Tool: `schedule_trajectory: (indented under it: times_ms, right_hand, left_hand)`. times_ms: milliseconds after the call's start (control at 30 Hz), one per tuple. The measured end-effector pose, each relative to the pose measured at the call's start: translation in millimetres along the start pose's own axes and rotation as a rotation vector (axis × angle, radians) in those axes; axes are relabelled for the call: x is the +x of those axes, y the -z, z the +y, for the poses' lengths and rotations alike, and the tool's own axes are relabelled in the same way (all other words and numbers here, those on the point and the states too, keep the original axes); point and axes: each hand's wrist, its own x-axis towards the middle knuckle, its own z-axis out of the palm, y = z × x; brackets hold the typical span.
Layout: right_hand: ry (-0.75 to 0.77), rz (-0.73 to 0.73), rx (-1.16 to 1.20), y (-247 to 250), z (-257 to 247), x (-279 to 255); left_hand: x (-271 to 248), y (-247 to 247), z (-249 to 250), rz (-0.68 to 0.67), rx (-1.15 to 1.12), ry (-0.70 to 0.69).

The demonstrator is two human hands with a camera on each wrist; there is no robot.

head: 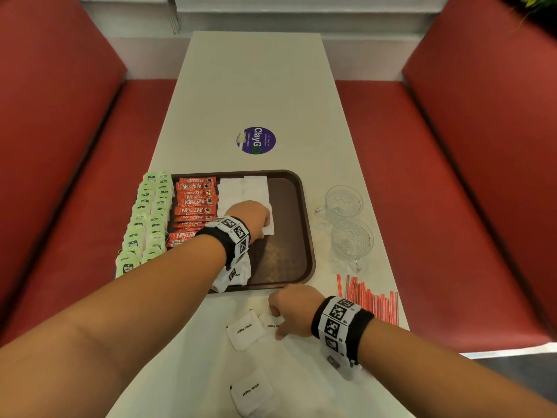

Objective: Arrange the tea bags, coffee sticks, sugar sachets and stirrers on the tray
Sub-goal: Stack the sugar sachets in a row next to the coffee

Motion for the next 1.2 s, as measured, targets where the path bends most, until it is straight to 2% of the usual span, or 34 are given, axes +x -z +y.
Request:
schedule_trajectory:
  times_ms: [133,333,500,667,800,1100,1200]
  right_hand:
    - [-0.029,0.023,-0.012,-4.7,-0.5,-3.1]
    - [-0.026,0.09,0.02,-10.1,2.0,-8.0]
    - [-0.041,0.154,0.036,-13.1,3.9,-15.3]
    - [-0.064,0.219,0.135,-12.4,8.1,-27.8]
    - [-0.078,0.238,0.318,-16.7,10.6,-33.4]
    - [-0.102,0.292,0.354,-10.4,7.1,-48.7]
    - [-0.06,0.282,0.491,-13.7,6.0,-48.7]
  left_hand:
    - [-7.7,3.6,0.3,0.023,-0.019,0.012]
    - [-64.2,18.0,5.3,0.209,-0.38,-0.063]
    - [-122.0,-11.8,8.6,0.003,-0.371,-0.07]
    - [-157.9,-56.2,17.8,-0.082,-0.283,-0.062]
    - [-168.0,-79.8,25.8,-0.047,-0.283,-0.021]
    - [-172.3,-84.3,28.3,0.004,-0.389,0.059]
    - [-176.7,-76.5,25.9,0.093,-0.419,0.023]
